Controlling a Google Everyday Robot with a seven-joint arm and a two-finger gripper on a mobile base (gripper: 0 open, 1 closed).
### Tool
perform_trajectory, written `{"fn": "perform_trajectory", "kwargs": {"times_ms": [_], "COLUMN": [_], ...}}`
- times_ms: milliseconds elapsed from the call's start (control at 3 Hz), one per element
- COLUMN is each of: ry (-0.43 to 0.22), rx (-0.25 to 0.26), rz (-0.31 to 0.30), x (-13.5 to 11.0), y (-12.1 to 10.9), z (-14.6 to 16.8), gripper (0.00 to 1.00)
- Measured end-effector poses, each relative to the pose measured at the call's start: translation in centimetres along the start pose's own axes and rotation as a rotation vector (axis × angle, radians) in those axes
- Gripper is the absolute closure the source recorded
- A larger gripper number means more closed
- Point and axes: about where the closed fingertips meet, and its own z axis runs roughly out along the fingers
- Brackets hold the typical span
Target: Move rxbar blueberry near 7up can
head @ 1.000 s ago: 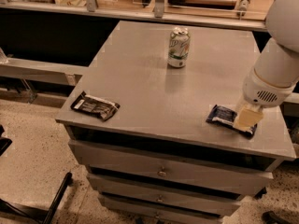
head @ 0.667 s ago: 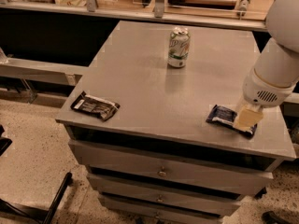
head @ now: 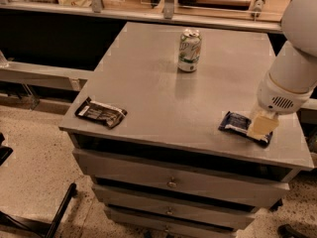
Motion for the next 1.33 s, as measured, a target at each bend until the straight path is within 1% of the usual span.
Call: {"fn": "perform_trajectory", "kwargs": {"times_ms": [333, 667, 1000, 1333], "ry": [0.000, 0.010, 0.015, 0.013], "rx": [0.000, -0.007, -0.014, -0.011], "rz": [0.000, -0.014, -0.017, -0.012], "x": [0.00, -0.11, -0.12, -0.10], "y": [0.00, 0.16, 0.19, 0.16], "z": [-0.02, 0.40, 0.65, 0.66], "gripper": [0.35, 0.33, 0.56, 0.54]}}
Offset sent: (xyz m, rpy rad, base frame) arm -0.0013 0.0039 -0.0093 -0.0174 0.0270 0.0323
